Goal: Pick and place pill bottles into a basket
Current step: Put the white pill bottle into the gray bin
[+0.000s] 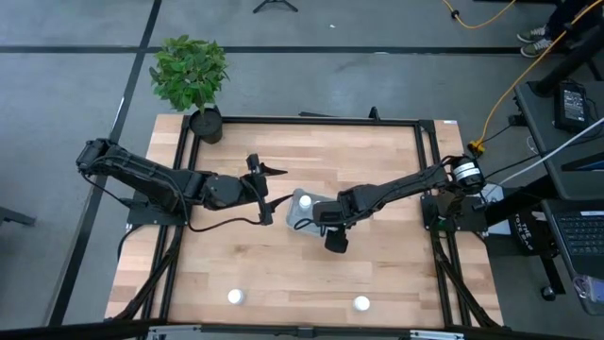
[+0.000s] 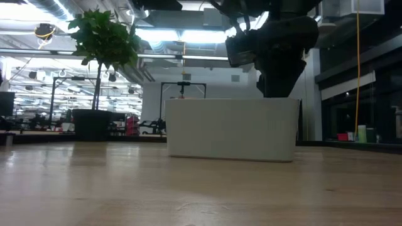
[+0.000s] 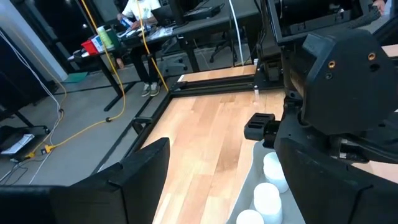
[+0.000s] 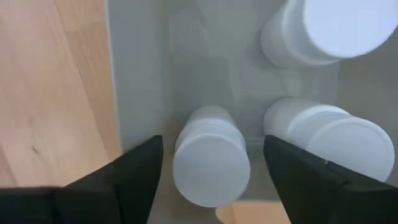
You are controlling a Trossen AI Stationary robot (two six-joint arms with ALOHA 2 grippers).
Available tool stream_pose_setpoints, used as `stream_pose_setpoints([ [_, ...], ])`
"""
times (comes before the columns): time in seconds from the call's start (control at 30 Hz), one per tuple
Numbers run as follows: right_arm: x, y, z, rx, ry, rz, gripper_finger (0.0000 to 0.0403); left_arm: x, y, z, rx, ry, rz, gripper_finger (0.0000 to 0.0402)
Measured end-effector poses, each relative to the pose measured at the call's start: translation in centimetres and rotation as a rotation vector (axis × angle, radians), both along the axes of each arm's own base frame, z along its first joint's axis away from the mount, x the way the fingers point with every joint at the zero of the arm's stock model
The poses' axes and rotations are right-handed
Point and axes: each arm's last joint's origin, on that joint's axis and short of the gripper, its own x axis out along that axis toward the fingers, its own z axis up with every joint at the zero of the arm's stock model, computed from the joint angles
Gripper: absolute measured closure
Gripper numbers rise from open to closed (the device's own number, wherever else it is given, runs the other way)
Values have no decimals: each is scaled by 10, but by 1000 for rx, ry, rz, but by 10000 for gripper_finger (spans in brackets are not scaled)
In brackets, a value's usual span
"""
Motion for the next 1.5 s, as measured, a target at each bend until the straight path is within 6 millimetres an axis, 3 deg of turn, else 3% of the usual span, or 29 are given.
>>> stream_pose_setpoints([
  [0.23,5,1,19,8,9,-37,117,0,0,0,0,0,0,107],
  [0.53,5,13,92,-37,22,-17,124,0,0,0,2,2,0,107],
  [0.7,-15,45,139,-143,17,20,124,-1,-1,-3,16,34,-6,107],
  [0.93,-61,125,185,-139,-113,244,124,-2,-2,-5,30,65,-15,107],
  [1.07,-88,164,188,-79,-160,274,124,-2,-2,-5,61,78,-20,107],
  [1.2,-101,186,184,-55,-181,149,124,-2,-2,-5,85,88,-28,107],
  [1.5,-87,214,137,-106,-88,-123,96,-2,-2,-7,89,103,-32,107],
])
